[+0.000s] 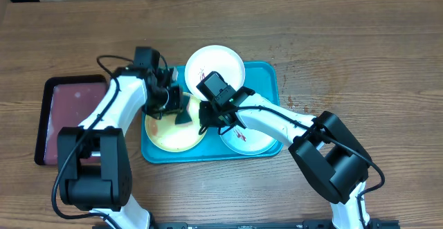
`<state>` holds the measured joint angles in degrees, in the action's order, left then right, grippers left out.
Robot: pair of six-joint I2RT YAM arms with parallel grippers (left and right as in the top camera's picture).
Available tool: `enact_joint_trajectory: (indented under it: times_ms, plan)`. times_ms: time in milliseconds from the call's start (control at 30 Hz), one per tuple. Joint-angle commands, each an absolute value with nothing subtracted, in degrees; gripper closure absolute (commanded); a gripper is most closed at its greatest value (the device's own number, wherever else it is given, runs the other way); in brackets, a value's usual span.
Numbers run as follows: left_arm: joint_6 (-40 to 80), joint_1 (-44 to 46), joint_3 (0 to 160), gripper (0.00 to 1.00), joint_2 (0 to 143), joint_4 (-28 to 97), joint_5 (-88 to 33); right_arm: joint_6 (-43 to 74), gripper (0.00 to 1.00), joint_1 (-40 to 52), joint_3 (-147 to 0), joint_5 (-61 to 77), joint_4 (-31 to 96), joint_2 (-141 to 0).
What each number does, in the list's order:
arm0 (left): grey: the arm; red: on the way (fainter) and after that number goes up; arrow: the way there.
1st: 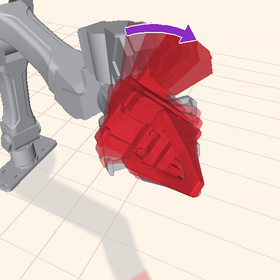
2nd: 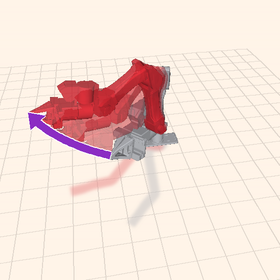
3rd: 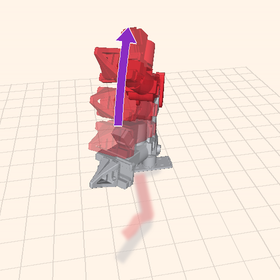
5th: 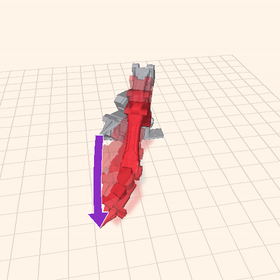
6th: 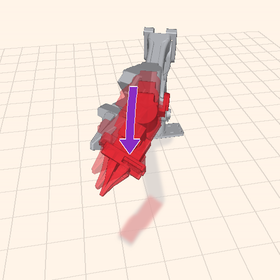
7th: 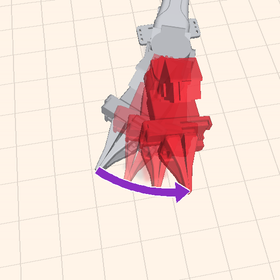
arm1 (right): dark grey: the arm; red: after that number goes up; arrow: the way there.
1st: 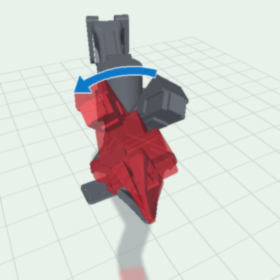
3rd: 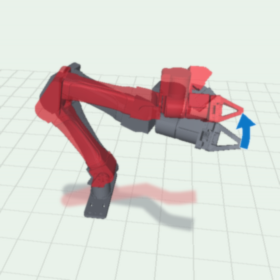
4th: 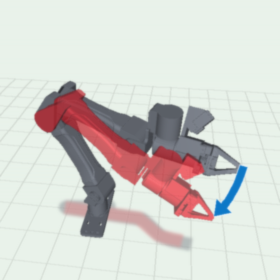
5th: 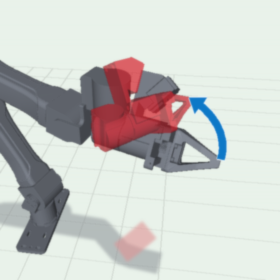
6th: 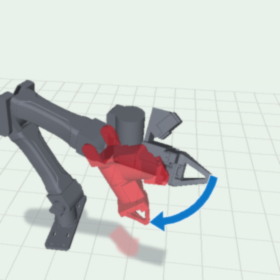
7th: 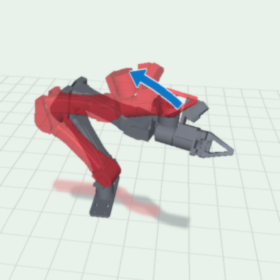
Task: Clean dirty plates on tray and stack at the side
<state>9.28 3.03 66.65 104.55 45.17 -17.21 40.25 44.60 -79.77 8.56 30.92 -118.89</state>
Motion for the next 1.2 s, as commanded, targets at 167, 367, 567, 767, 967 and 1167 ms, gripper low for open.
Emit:
enact_joint_trajectory:
  times_ms: [167,367,567,767,967,1167]
  plan:
    - [15.25,3.14,58.13,0.96,104.57,39.59,8.05,40.01,0.96,44.18,-79.83,7.53,30.94,-119.61]
    - [25.54,3.14,60.05,0.96,104.47,45.74,29.41,37.41,0.96,44.49,-79.90,7.51,30.63,-119.61]
    - [27.42,3.11,67.79,0.96,103.59,54.85,34.00,37.01,0.96,44.80,-80.05,7.51,30.17,-119.61]
    - [28.97,2.57,76.31,0.96,97.30,56.69,25.39,33.10,0.96,45.78,-83.59,7.57,32.16,-119.48]
    - [29.04,-3.29,78.91,0.96,89.45,54.68,20.29,25.74,0.96,48.07,-93.65,6.15,40.64,-118.63]
    - [30.89,-15.55,78.46,0.96,88.97,55.27,13.61,20.71,0.96,50.50,-105.58,-6.92,49.32,-117.73]
